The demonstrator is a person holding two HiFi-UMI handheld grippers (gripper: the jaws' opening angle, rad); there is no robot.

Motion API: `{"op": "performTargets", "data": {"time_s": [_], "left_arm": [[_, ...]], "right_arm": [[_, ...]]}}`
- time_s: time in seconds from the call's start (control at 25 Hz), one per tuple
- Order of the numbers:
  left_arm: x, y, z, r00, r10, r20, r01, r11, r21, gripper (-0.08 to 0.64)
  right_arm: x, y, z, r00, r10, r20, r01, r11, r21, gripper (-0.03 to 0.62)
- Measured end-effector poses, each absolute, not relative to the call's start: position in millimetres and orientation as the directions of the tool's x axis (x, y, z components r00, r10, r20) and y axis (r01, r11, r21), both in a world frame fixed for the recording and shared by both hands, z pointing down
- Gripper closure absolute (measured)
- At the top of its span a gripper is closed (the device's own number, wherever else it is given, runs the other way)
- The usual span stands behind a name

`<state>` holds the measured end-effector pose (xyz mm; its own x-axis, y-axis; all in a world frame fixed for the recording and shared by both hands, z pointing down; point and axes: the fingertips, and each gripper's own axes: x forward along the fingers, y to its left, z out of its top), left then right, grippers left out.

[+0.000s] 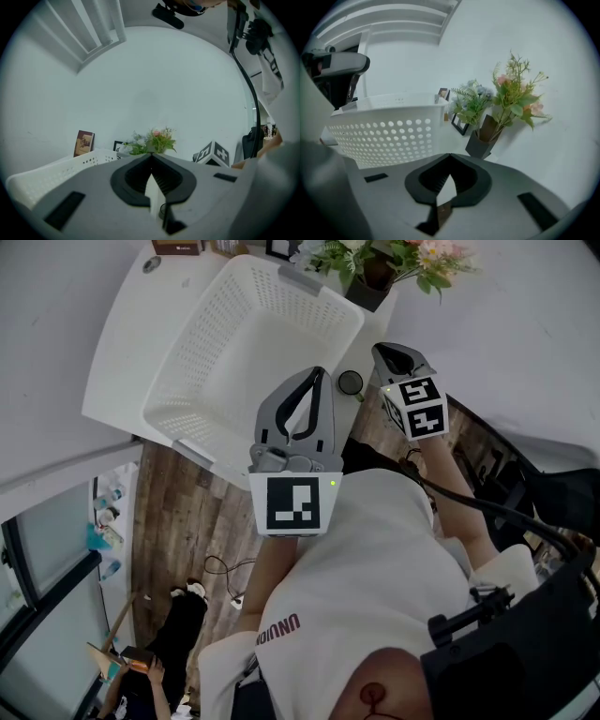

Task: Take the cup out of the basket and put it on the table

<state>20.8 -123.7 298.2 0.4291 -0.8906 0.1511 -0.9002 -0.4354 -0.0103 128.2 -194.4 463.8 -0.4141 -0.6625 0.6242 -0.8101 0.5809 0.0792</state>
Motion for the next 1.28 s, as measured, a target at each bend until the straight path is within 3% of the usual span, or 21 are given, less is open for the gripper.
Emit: {"op": "performTargets", "data": {"time_s": [0.36,1.28], "left_arm": [[23,-125,297,0.442,-0.884,0.155,-0.891,-0.452,-0.035,0.548],[24,-124,298,0.448,-0.879,0.164,-0.888,-0.459,-0.037,0.548]], "right_arm": [[141,-206,416,-0.371,-0.830,0.417,-0.869,0.468,0.158,0.575],[142,-207,414,-0.364,-0.839,0.404,-0.876,0.456,0.159,0.575]]}}
